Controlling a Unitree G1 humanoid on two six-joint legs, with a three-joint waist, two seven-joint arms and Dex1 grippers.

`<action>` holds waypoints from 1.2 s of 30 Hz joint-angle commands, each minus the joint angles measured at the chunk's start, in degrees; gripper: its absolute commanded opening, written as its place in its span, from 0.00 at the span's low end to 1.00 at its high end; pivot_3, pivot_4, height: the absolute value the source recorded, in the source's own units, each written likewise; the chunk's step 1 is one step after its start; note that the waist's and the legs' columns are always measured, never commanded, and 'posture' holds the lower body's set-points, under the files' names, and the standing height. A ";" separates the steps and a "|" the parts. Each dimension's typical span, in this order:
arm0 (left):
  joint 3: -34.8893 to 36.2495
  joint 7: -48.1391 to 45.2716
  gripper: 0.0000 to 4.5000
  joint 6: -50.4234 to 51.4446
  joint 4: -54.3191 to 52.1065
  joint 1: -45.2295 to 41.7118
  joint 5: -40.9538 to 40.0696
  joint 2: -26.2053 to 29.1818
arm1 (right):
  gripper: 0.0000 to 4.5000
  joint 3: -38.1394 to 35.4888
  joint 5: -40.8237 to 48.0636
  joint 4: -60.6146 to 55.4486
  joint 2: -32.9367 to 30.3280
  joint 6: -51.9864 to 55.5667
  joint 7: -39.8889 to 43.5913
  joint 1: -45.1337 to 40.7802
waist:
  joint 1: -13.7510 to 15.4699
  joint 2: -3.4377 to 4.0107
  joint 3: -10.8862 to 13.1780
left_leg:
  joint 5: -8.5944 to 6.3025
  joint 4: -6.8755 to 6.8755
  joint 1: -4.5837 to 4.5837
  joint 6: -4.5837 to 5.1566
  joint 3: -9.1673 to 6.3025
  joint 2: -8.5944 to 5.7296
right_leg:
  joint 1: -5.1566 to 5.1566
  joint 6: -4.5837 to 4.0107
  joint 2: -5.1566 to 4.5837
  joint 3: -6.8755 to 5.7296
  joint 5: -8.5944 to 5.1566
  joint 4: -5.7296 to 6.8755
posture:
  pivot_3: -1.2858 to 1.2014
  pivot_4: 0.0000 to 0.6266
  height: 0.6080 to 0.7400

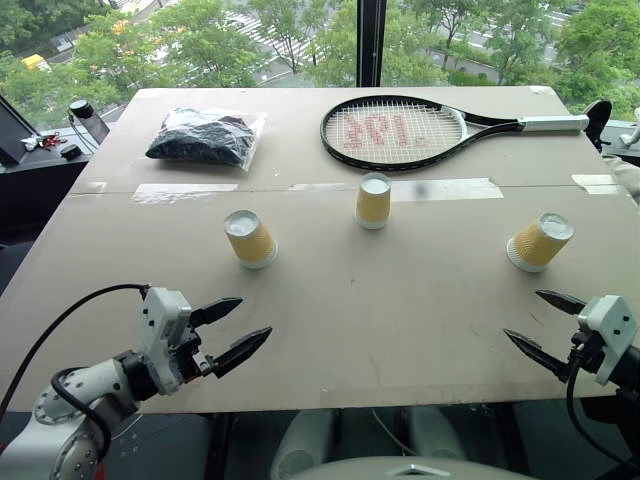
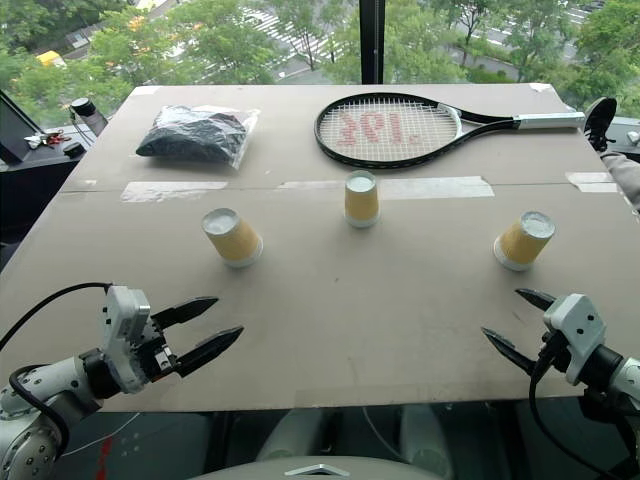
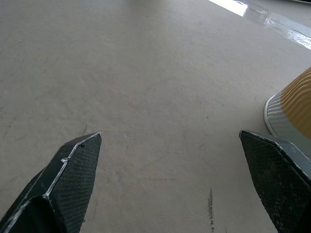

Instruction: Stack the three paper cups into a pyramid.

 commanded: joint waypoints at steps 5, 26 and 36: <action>-0.20 -0.05 0.99 -0.56 -1.02 -2.43 -2.10 -1.09 | 1.00 2.32 2.67 -6.75 0.83 4.16 -3.74 -5.97 | -0.25 0.03 0.00 | 0.00 0.00 0.01 0.00 0.00 0.01 | 0.00 0.00 0.01 0.02 0.00 0.01 | 0.52 0.24 1.00; 11.47 -4.98 0.99 -6.64 -7.62 8.08 -11.86 -5.09 | 1.00 31.48 -12.91 17.94 27.35 21.94 -27.88 -57.06 | -1.00 0.00 0.03 | 0.12 -0.03 -0.18 -0.37 0.02 0.00 | -0.28 -0.05 0.10 -0.02 0.05 0.00 | 0.52 0.24 1.00; 13.94 -4.13 0.99 -8.88 -9.13 13.01 -11.73 -7.92 | 1.00 30.78 -16.49 38.82 35.61 13.27 -32.44 -68.25 | -2.06 0.06 0.06 | 0.10 -0.07 -0.12 -0.39 0.08 0.03 | -0.40 -0.07 0.18 -0.08 0.06 0.09 | 0.52 0.24 1.00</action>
